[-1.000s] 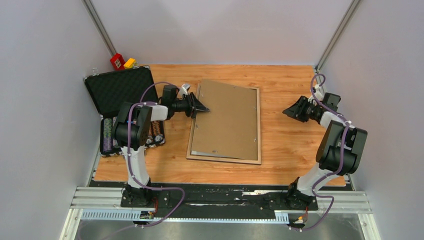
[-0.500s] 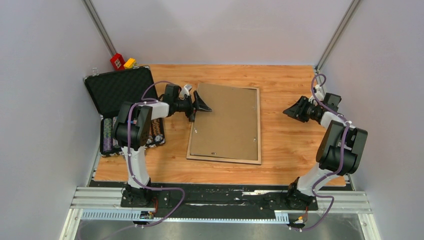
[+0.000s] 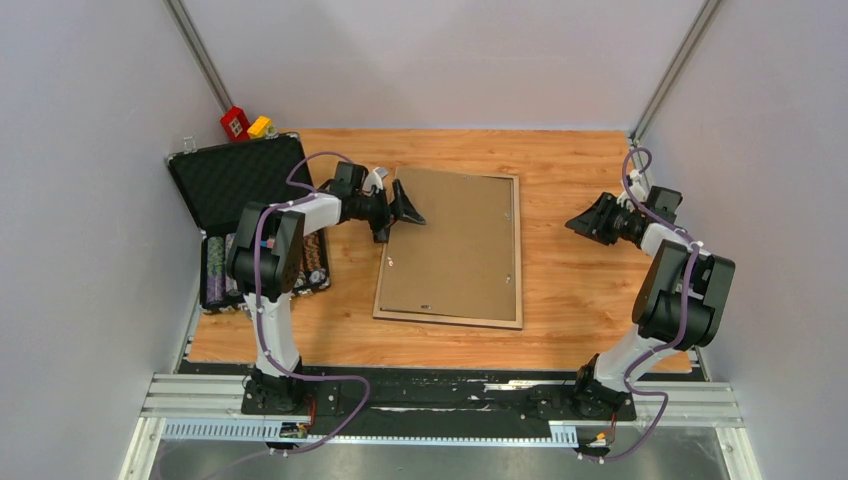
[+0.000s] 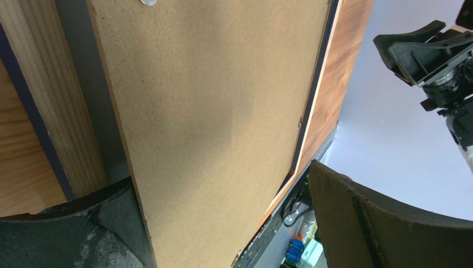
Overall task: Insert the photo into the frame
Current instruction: Place the photo frame item in the photo frame.
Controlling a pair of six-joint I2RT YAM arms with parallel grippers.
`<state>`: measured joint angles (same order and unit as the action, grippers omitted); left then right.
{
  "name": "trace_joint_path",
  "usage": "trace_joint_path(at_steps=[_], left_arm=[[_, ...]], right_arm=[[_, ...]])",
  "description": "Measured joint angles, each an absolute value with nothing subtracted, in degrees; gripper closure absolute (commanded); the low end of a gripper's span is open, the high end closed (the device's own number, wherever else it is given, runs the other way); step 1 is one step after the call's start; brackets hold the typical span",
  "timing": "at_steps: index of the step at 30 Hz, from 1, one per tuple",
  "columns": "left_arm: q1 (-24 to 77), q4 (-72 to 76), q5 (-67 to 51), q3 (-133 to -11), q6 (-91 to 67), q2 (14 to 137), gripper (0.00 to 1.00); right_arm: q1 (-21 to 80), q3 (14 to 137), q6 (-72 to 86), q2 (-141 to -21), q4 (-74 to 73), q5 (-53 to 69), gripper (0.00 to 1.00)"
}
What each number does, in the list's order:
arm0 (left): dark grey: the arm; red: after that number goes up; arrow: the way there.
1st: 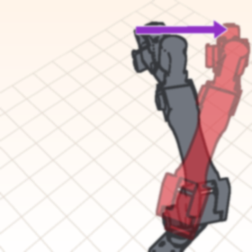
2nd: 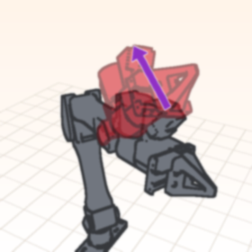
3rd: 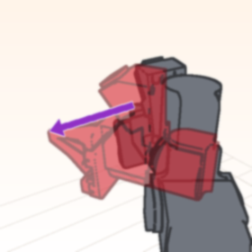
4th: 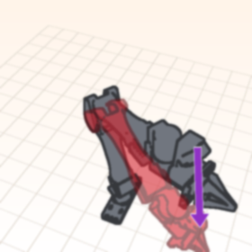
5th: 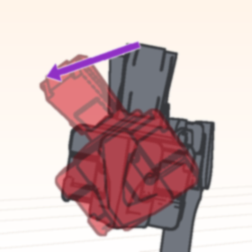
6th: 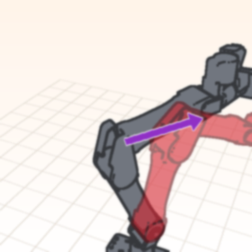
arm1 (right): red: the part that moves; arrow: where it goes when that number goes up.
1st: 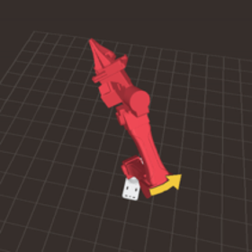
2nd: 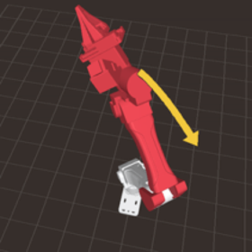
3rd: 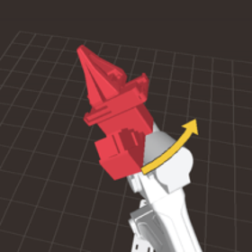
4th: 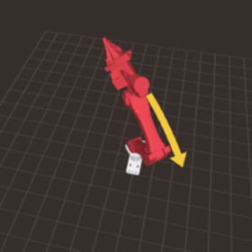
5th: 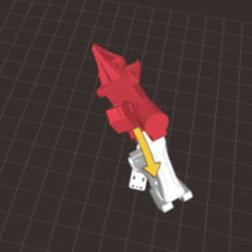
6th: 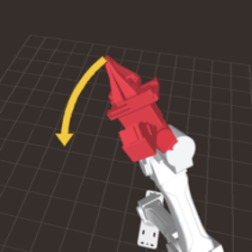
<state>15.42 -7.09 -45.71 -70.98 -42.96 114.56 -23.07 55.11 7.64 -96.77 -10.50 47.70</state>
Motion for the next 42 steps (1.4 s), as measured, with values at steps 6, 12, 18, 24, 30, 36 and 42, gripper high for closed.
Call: trace_joint_path(at_steps=[6, 12, 18, 24, 30, 36, 42], left_arm=[[16.5, -12.1, -42.3, -72.8, -40.0, 114.6, 0.0], [18.2, -18.0, -37.4, -75.5, -36.5, 114.5, 0.0], [19.6, -21.5, -33.6, -77.1, -34.0, 114.3, 0.0], [20.4, -25.0, -30.8, -78.5, -32.0, 113.9, 0.0], [21.2, -28.1, -28.8, -80.4, -30.5, 113.9, 0.0], [22.2, -30.2, -27.0, -82.5, -29.1, 113.9, 0.0], [23.0, -31.6, -25.1, -83.4, -27.7, 113.9, 0.0]], right_arm=[[-23.1, 55.1, 7.7, -96.8, -10.5, 47.7, 0.59], [-23.1, 55.1, 7.7, -96.8, -10.5, 47.7, 0.59], [-23.3, 55.1, 7.7, -96.8, -10.5, 47.7, 0.59], [-23.4, 55.1, 7.7, -96.8, -10.5, 47.9, 0.59], [-23.4, 55.1, 7.8, -96.8, -10.5, 48.1, 0.59], [-23.5, 55.1, 7.9, -96.8, -10.5, 48.1, 0.59], [-23.7, 55.1, 7.9, -96.8, -10.5, 48.2, 0.59]])
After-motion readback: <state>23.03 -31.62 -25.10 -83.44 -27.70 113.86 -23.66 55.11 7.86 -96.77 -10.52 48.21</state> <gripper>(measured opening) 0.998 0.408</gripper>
